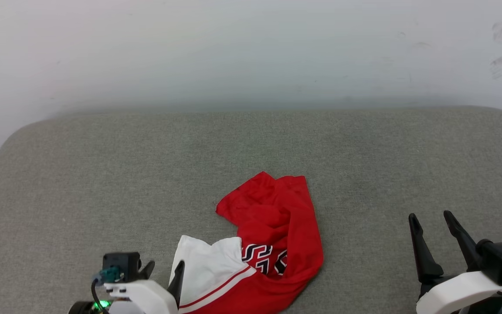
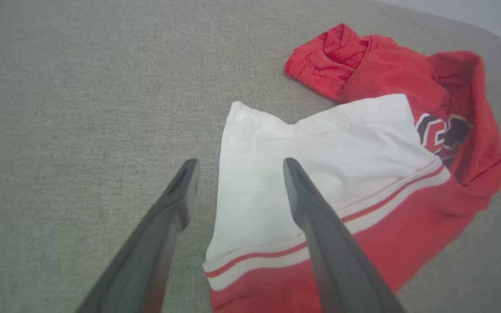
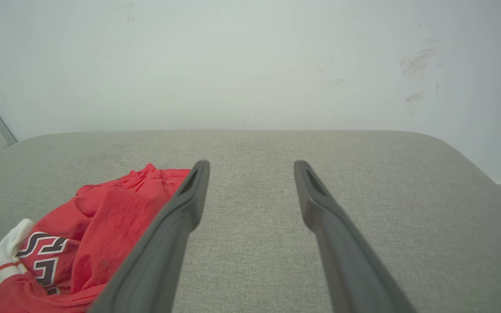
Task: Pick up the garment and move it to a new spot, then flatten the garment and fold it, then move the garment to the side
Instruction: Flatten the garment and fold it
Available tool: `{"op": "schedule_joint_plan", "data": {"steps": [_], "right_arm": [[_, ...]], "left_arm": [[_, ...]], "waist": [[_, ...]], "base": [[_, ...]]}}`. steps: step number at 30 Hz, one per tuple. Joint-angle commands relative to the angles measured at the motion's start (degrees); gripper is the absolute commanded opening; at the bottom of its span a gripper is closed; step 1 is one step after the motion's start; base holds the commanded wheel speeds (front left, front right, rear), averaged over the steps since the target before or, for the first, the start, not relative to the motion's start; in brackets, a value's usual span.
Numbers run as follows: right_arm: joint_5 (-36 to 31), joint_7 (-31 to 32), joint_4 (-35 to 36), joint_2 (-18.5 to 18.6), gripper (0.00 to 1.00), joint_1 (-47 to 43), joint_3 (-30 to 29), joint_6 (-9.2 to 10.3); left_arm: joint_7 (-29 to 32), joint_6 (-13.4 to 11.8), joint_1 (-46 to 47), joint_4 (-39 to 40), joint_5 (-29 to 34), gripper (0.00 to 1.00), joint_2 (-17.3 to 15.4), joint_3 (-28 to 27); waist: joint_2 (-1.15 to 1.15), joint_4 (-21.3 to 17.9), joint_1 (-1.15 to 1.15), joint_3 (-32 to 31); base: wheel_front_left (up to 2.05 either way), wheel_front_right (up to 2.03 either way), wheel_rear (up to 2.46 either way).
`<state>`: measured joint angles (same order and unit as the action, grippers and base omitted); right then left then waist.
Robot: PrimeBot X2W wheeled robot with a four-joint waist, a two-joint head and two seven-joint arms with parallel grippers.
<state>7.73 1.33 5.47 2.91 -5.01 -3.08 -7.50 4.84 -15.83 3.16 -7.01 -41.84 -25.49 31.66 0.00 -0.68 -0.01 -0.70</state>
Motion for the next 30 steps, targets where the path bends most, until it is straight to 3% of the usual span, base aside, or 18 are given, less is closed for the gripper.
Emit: {"op": "schedule_joint_plan", "data": {"steps": [1,8,18,19,21,22,23,30], "right_arm": [[0.19,0.1,0.34,-0.04,1.0,-0.6,-0.1,0.02],[-0.2,0.44,1.12,-0.04,1.0,0.52,0.09,0.02],[0.05,-0.62,0.72,-0.04,1.0,3.67,-0.05,0.03],[0.22,-1.06,0.16,-0.05,1.0,4.19,-0.08,0.02],[0.29,-1.39,-0.31,-0.04,1.0,4.54,-0.17,0.03],[0.26,-1.58,-0.53,-0.04,1.0,4.77,-0.21,0.03],[0.32,-1.7,-0.74,-0.04,1.0,4.91,-0.33,0.03],[0.7,-2.35,-1.6,-0.04,1.0,5.33,-0.84,0.02]], "left_arm": [[-0.65,0.14,1.34,0.31,0.35,1.0,0.12,-0.06],[2.07,3.8,8.24,-1.94,1.02,1.0,0.21,1.7],[15.93,9.24,18.53,-11.81,-1.18,1.0,-1.13,4.78],[19.92,10.77,19.73,-14.64,-1.85,1.0,-1.65,6.21],[22.07,11.89,19.75,-15.75,-2.41,1.0,-1.39,7.08],[22.77,12.41,19.73,-16.04,-2.76,0.4,-1.21,7.42],[22.68,12.71,19.93,-16.11,-2.58,0.0,-1.15,7.64],[14.9,10.63,22.52,-14.67,-0.27,0.0,-2.28,4.62]], "waist": [[0.0,0.0,0.01,0.08],[0.0,-0.35,0.01,2.33],[0.0,-1.78,0.01,8.77],[0.0,-2.15,0.01,9.71],[0.0,-2.31,0.01,10.0],[0.0,-2.36,0.01,10.12],[0.0,-2.33,0.01,10.17],[0.0,-1.17,0.01,10.6]], "base": [[0.0,0.0,0.0],[0.0,0.0,0.0],[0.0,0.0,0.0],[0.0,0.0,0.0],[0.0,0.0,0.0],[0.0,0.0,0.0],[0.0,0.0,0.0],[0.0,0.0,0.0]]}}
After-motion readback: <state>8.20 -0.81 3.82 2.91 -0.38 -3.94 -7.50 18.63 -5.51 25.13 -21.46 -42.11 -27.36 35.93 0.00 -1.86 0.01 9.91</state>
